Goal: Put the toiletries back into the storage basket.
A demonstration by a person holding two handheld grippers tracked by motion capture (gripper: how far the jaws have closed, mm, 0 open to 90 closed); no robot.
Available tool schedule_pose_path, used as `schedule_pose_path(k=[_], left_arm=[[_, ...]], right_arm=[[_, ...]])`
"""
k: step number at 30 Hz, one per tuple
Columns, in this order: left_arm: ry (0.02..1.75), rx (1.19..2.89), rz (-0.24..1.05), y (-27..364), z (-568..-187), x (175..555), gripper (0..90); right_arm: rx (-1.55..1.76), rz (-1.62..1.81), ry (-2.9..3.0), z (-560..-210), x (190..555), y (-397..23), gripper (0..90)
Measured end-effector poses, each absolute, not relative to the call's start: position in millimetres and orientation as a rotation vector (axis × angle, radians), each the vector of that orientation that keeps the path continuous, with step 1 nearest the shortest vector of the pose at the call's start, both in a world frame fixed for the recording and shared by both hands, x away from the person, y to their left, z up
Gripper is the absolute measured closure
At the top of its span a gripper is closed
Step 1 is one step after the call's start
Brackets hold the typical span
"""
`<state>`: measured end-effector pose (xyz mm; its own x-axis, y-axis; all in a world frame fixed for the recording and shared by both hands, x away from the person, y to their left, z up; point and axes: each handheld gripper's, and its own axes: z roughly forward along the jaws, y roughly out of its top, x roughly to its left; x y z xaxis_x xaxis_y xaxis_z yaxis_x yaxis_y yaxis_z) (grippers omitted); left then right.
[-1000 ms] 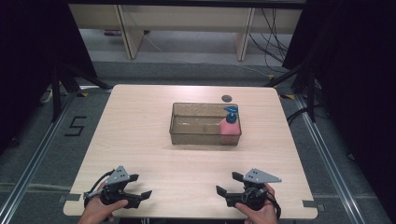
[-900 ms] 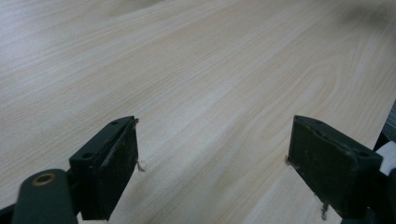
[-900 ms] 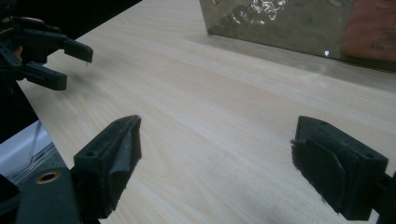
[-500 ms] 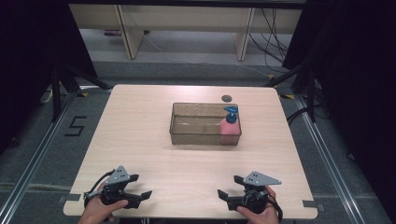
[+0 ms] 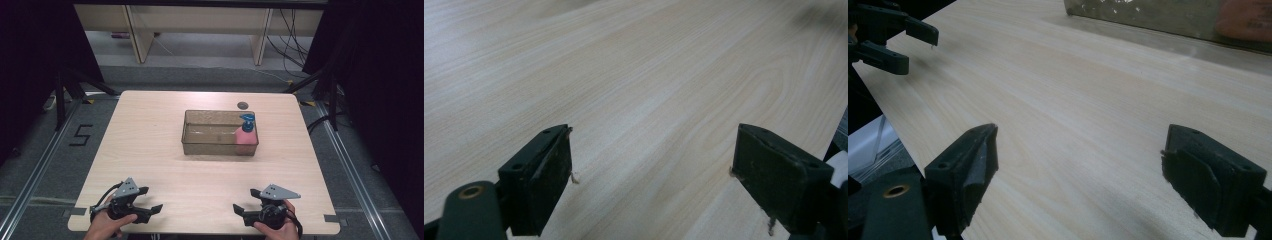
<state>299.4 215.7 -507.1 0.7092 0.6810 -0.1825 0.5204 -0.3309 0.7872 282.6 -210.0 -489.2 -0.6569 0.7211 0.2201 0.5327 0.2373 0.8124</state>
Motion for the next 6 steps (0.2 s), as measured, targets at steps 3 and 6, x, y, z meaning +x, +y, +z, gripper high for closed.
schedule_pose_path(k=[3, 6], left_arm=[[0.919, 2.01, 0.224, 215.8, -507.0, 299.5, 15.5], [0.924, 2.017, 0.23, 215.8, -506.6, 299.2, 15.5]], right_arm=[[1.227, 1.407, 2.312, -489.4, 280.9, -207.7, 15.6], [1.227, 1.41, 2.312, -489.4, 280.9, -207.7, 15.5]])
